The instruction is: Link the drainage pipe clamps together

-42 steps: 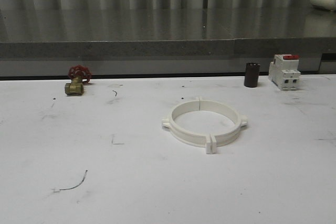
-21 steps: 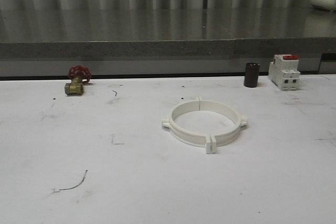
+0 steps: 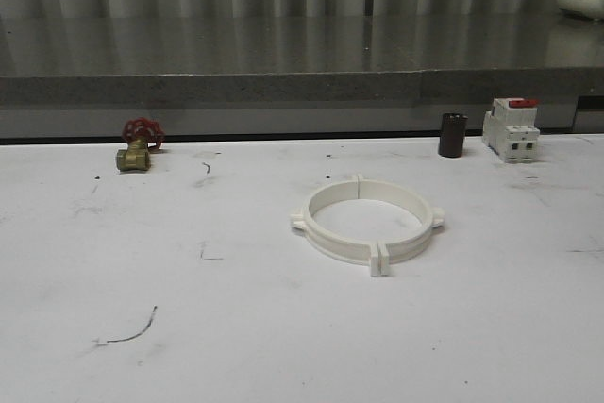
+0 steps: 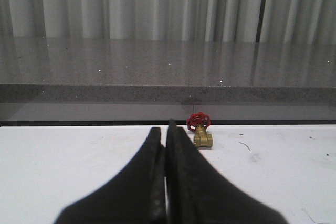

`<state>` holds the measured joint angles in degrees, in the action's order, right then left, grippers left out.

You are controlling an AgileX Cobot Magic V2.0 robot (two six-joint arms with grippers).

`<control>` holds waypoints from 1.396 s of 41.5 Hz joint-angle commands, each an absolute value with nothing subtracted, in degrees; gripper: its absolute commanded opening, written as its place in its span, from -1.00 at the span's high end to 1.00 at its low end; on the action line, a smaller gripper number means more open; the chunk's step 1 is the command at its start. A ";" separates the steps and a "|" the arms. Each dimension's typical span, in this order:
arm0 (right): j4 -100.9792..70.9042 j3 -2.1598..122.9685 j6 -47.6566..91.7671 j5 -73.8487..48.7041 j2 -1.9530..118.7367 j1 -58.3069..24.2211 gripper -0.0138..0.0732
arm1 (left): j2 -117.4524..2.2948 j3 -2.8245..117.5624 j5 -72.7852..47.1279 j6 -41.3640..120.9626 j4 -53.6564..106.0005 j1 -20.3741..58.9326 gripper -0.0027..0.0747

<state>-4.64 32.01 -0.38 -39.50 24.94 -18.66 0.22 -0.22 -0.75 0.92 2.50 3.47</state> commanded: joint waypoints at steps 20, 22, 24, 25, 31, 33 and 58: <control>-4.75 33.40 0.00 -35.70 25.18 -18.55 0.95 | 0.99 -1.53 1.07 0.61 0.97 1.38 0.98; -4.75 33.40 0.00 -35.70 25.18 -18.55 0.95 | 0.99 -1.53 1.07 0.61 0.97 1.38 0.98; -4.75 33.40 0.00 -35.70 25.18 -18.55 0.95 | 0.99 -1.53 1.07 0.00 1.06 1.38 0.98; -4.75 33.40 0.00 -35.70 25.18 -18.55 0.95 | 0.99 -1.53 1.07 -0.57 1.06 1.38 0.98; -4.75 33.40 0.00 -35.70 25.18 -18.55 0.95 | 0.99 -1.53 1.07 -2.46 0.93 1.38 0.98; -4.75 33.40 0.00 -35.70 25.18 -18.55 0.95 | 0.99 -1.53 1.07 -2.46 0.80 1.38 0.98; -4.75 33.40 0.00 -35.70 25.18 -18.55 0.95 | 0.99 -1.53 0.98 -1.15 0.56 1.38 0.98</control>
<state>-4.74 32.01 -0.38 -39.50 24.90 -18.66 0.27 -0.22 -2.86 -1.90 0.54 1.38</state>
